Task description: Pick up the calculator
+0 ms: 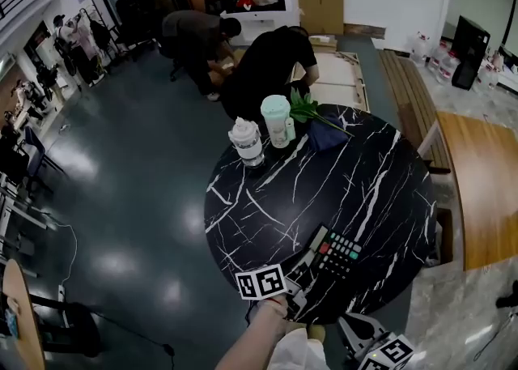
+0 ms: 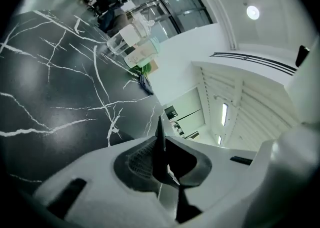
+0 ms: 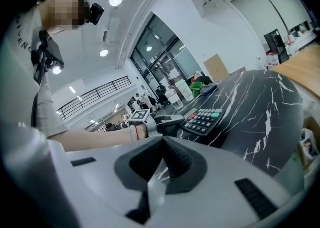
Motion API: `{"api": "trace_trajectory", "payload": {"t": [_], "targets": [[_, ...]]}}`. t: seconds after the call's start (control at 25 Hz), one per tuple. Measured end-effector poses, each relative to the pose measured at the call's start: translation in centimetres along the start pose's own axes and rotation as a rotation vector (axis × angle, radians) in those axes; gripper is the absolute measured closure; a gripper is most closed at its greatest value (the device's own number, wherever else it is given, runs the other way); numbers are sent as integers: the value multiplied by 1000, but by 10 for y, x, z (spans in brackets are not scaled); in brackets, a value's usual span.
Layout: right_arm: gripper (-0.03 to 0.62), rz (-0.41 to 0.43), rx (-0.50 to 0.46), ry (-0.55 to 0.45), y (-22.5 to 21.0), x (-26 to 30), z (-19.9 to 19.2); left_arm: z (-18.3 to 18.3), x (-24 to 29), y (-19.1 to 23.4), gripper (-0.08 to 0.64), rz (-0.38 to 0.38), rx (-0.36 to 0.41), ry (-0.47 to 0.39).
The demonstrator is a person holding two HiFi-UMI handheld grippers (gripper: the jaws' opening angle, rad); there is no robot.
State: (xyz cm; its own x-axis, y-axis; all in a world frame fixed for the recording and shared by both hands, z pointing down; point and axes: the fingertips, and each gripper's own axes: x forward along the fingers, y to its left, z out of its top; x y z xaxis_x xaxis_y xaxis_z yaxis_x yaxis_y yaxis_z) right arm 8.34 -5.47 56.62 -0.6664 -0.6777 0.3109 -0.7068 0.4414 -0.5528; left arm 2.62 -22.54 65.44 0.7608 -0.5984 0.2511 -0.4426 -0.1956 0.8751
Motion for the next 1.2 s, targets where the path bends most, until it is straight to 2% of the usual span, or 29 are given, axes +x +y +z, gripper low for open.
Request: {"api": "trace_trajectory", "payload": {"t": [0.28,0.48,0.64,0.8,1.04,1.2], "targets": [[584,18,-27,-37,15,-2,25,18,-12,-36,509,-42,18,-31],[584,34,-84,-73,29,-8,49,35,-18,-71,509,-77,41,-54],[584,25,-128,-111,35,-20,71,49,-30,-102,509,-100,85,-73],[584,4,-153,-190,35,-33,95,65,-43,-134,509,-111,134,-111],[584,1,-164,-247,47,-55,111,70,-67,-173,509,-134,136,-158],[584,-20,-188,-275,48,-66,117,66,-78,-181,509,-129,120,-181]]}}
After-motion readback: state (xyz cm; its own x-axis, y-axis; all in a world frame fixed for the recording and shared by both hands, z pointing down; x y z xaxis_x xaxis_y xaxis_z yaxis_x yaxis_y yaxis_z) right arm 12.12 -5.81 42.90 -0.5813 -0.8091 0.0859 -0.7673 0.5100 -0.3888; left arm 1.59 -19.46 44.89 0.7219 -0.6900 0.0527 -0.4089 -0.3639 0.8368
